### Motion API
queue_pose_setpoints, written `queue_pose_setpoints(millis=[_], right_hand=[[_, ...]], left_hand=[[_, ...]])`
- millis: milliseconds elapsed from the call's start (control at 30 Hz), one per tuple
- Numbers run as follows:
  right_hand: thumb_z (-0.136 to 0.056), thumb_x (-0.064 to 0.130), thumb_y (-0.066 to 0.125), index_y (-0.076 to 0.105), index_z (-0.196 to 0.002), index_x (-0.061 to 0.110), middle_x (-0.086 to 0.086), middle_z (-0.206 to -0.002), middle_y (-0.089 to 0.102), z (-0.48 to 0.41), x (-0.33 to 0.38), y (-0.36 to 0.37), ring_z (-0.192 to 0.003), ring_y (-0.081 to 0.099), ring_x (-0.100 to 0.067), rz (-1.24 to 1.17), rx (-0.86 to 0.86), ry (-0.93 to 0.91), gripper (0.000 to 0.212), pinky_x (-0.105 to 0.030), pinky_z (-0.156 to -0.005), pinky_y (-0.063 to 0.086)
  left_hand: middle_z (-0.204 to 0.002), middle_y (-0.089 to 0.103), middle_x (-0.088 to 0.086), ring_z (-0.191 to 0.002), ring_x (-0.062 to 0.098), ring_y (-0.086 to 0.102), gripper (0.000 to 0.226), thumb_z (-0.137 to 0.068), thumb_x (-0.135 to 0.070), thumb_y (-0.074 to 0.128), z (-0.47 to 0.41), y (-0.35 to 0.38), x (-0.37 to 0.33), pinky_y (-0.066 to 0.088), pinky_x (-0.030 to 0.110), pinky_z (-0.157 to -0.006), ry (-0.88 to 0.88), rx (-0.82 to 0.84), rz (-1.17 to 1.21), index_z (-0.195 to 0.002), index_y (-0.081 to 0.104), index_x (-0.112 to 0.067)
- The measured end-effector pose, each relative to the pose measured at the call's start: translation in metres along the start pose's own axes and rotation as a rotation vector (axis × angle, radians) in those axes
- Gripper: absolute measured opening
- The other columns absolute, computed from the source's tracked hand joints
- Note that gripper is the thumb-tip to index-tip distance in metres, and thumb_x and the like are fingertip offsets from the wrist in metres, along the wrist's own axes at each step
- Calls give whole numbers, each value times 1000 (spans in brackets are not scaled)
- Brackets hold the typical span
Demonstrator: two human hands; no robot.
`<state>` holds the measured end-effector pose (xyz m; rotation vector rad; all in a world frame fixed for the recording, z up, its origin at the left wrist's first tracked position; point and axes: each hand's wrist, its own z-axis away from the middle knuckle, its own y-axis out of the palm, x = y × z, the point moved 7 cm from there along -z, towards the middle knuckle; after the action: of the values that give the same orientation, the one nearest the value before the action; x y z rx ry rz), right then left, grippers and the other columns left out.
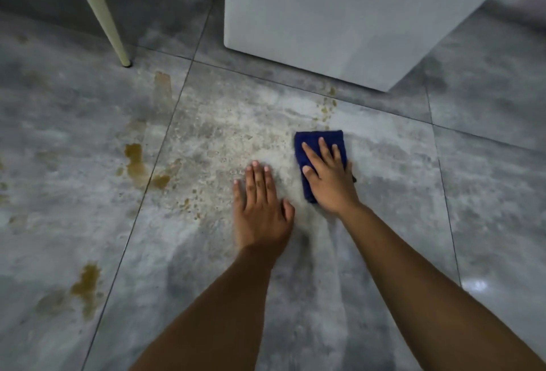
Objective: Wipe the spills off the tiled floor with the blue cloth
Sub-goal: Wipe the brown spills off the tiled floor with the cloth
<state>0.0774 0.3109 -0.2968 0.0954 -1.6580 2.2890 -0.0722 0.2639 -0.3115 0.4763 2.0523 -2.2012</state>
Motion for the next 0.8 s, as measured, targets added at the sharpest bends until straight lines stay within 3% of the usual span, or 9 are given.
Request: queue_pose_setpoints(millis=[100, 300, 400, 567, 667, 800], right_hand=[[-103, 42, 26, 11, -150, 40, 5, -161, -7, -47, 7, -13, -147, -10, -22, -8, 27, -39, 50, -52, -116, -4], [-103, 41, 25, 10, -151, 39, 3, -161, -3, -28, -45, -20, -147, -5, -26, -20, -75, 204, 50, -54, -116, 3], [-103, 40, 25, 10, -151, 40, 4, -161, -4, -35, -20, -17, -147, -7, -25, -19, -74, 139, 50, -54, -115, -1], [-101, 47, 26, 11, -151, 39, 3, -161, -4, -127, 5, -39, -147, -5, -26, -20, -25, 33, 53, -56, -116, 1], [-100, 51, 25, 7, -151, 39, 2, -161, -5, -153, -29, -58, -147, -5, -27, -49, -63, 167, 56, -55, -116, 2], [-100, 51, 21, 8, -152, 37, 1, -162, -3, -82, -81, -48, -147, -3, -26, -108, -185, 417, 55, -56, -116, 2]], left_hand=[[-158, 7, 18, -147, 27, 2, 71, -91, -40, 25, -1, 1, 2, 4, 49, -118, -10, -5, -6, -150, 13, -1], [-157, 13, 19, -147, 28, 7, 72, -89, -39, 33, 1, 0, 1, 12, 51, -117, -4, -3, 19, -149, 21, 0], [-157, 13, 19, -147, 28, 6, 71, -90, -39, 32, -1, -2, 0, 12, 51, -116, -10, 11, 4, -149, 21, 0], [-157, 16, 18, -147, 28, 9, 71, -90, -40, 32, 2, -1, -2, 14, 50, -115, -6, 15, -7, -148, 22, -1], [-156, 18, 18, -146, 28, 12, 71, -89, -40, 34, -3, -1, 0, 15, 50, -114, -8, 10, -15, -147, 24, -1], [-156, 19, 19, -146, 29, 12, 71, -88, -39, 33, -4, -1, 3, 13, 50, -115, -6, 13, -19, -147, 25, 0]])
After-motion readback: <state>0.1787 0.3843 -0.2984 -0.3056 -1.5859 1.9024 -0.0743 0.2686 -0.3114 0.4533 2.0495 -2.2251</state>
